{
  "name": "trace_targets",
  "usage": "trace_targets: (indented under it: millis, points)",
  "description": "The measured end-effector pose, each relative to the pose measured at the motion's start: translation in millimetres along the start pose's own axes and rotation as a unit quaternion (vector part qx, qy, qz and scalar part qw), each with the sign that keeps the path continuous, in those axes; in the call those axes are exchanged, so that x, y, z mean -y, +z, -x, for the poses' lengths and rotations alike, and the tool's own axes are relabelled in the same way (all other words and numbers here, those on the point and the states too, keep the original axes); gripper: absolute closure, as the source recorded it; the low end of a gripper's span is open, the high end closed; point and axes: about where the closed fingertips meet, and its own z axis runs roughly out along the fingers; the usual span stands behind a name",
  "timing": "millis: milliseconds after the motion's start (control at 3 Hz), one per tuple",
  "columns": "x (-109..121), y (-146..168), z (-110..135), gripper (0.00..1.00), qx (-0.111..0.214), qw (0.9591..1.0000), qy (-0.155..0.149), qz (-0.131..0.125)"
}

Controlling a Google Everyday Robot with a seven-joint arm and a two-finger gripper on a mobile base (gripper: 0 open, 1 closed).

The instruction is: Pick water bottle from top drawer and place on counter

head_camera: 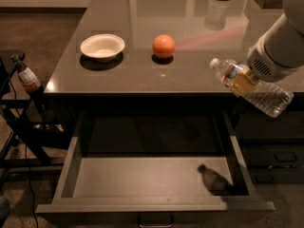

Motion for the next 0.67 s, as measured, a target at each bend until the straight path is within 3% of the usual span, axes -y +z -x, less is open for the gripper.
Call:
trace_targets:
  millis: [667]
  points:
    - [29, 22, 56, 1.00, 0.031, 0.9992, 0.018, 0.019]
